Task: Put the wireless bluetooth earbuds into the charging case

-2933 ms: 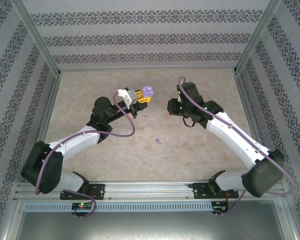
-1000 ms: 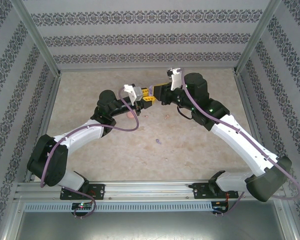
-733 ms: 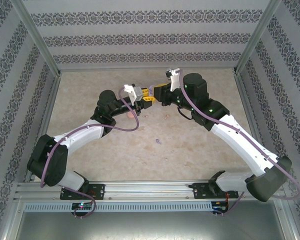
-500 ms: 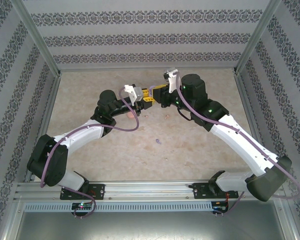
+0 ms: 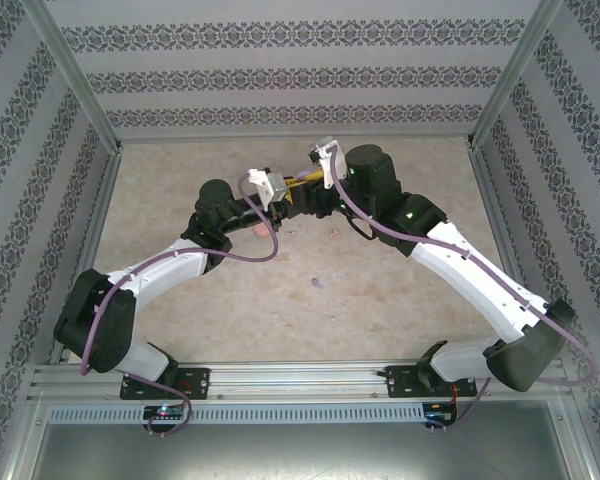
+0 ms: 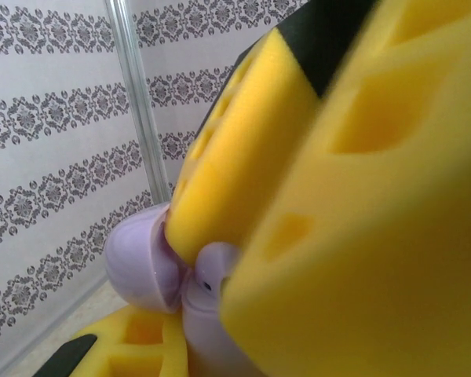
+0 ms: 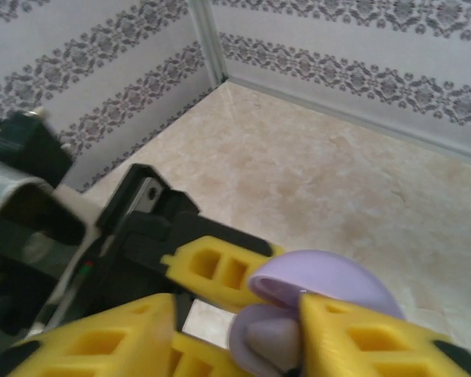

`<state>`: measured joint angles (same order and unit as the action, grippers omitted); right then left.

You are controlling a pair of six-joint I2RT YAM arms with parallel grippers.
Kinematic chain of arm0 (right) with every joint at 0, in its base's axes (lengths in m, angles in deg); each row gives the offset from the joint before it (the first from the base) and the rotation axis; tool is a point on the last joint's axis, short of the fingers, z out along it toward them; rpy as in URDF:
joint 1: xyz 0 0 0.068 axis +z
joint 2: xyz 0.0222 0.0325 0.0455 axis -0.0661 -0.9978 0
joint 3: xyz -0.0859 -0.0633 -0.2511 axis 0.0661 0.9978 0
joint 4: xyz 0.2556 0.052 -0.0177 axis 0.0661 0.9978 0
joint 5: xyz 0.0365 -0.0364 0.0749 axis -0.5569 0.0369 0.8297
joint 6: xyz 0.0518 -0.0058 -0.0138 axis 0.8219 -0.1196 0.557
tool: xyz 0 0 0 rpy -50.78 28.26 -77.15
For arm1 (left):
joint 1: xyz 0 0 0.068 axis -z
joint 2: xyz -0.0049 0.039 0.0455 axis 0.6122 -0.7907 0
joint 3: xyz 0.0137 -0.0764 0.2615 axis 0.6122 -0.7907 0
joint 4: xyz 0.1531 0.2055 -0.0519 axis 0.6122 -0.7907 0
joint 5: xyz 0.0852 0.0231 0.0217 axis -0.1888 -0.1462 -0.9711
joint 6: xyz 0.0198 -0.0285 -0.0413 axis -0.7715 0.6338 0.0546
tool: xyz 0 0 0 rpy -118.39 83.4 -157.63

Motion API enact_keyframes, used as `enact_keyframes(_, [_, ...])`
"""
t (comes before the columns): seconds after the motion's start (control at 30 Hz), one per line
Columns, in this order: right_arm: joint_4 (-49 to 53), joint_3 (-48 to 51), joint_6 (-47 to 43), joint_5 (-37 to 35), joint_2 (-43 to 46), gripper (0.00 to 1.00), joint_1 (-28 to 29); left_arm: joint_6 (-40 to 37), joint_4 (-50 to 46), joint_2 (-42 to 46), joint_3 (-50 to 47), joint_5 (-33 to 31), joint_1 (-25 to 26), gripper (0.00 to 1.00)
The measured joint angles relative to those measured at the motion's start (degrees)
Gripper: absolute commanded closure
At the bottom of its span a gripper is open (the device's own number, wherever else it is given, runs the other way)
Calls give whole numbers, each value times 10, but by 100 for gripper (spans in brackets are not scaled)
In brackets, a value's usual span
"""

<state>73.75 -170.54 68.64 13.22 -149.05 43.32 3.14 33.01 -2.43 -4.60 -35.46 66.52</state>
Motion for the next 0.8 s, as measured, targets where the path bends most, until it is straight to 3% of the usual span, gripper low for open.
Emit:
enact_keyframes(0.13, [5, -11, 35, 1, 10, 37, -16, 0, 12, 0, -5, -13, 0, 100])
enact_keyframes(0.4, [19, 3, 160, -8, 131, 34, -125, 0, 56, 2, -56, -56, 0, 100])
enact_keyframes(0.57, [52, 83, 212, -11, 172, 34, -139, 1, 82, 16, -90, -71, 0, 100])
enact_keyframes(0.8, [80, 269, 275, -24, 96, 39, -108, 3, 103, 63, -131, -65, -4, 100])
